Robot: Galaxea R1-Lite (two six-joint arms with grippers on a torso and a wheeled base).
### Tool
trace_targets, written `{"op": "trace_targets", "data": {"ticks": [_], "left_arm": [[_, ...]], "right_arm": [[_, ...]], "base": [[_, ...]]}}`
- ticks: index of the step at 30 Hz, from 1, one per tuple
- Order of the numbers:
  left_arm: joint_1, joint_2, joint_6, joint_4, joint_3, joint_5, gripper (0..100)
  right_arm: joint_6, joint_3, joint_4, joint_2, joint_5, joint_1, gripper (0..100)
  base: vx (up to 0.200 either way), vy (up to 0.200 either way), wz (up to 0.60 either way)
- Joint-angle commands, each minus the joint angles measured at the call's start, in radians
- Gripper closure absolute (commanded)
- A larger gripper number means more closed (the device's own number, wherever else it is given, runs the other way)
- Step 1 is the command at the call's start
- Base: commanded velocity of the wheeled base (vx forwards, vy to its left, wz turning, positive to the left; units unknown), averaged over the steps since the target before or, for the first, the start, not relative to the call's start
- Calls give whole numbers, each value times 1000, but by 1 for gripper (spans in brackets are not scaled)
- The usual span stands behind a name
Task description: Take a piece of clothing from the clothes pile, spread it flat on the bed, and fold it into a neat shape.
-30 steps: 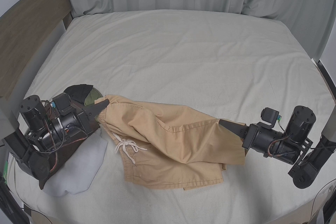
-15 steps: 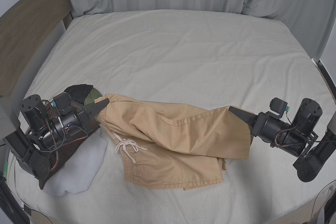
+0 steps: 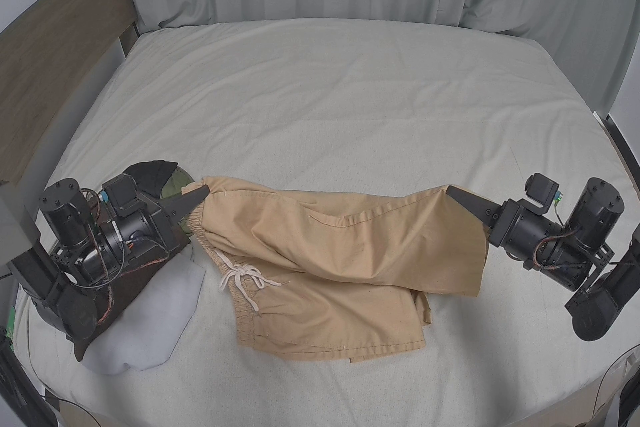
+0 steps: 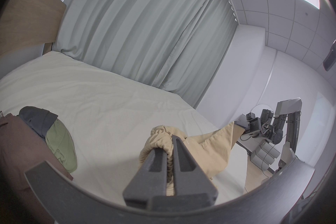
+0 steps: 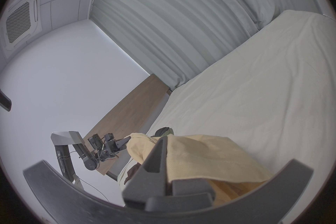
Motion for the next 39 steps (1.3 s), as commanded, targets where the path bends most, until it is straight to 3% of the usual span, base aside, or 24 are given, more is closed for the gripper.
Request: {"op": "trace_targets", "data": {"ticks": [1, 39], "left_arm": [[3, 7, -2, 0, -11, 3, 100], [55, 10, -1, 0, -78, 14, 100]], "right_arm": [[0, -2, -1, -4, 0, -11, 100], [0, -46, 1, 2, 0, -122, 100]], "base": [[0, 0, 0], [0, 0, 0]]}}
